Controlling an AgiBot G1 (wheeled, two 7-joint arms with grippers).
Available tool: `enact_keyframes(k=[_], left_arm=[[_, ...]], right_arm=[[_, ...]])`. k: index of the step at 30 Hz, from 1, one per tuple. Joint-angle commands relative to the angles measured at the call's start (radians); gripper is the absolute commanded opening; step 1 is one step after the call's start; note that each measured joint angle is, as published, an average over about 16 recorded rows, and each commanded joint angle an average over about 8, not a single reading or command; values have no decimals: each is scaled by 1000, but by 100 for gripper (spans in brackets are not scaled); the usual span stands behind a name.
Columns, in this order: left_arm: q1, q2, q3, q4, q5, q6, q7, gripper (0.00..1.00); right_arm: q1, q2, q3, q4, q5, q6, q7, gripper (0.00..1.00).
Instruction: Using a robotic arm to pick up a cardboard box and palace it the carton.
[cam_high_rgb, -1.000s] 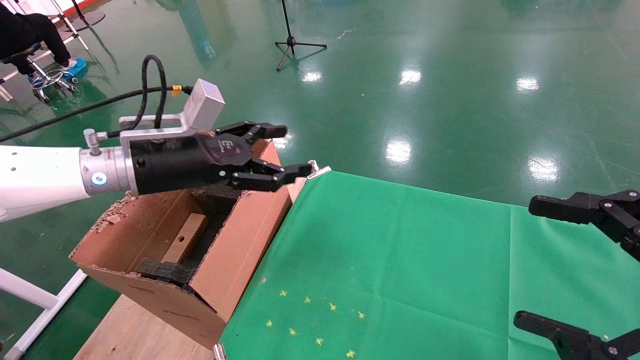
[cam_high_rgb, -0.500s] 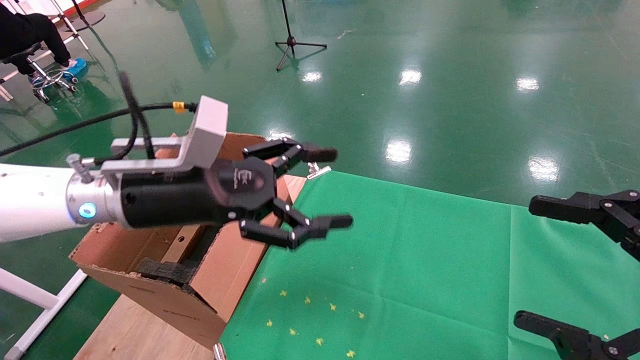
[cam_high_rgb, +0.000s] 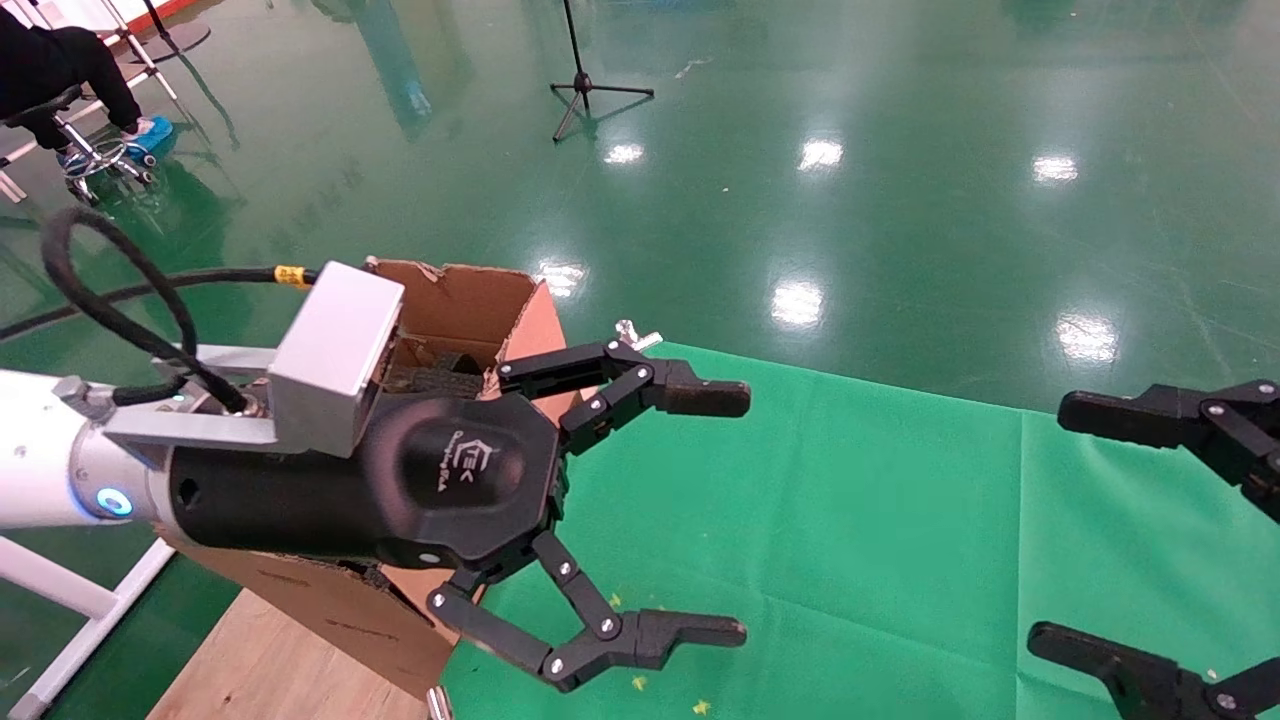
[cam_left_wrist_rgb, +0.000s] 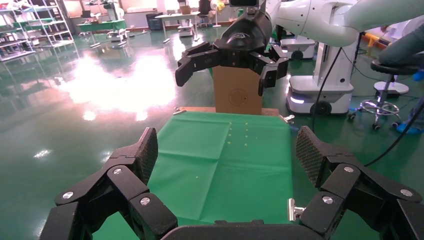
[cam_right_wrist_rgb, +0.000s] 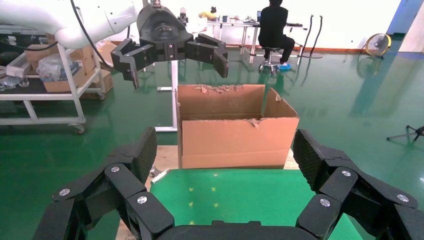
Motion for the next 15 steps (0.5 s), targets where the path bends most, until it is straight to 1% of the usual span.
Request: enact_keyframes(k=[1, 15], left_arm=[[9, 0, -4, -15, -17, 11, 5, 100], [0, 0, 0, 1, 1, -1, 0, 100]], right_arm=[[0, 0, 0, 0, 0, 0, 0, 100], [0, 0, 0, 0, 0, 0, 0, 100]])
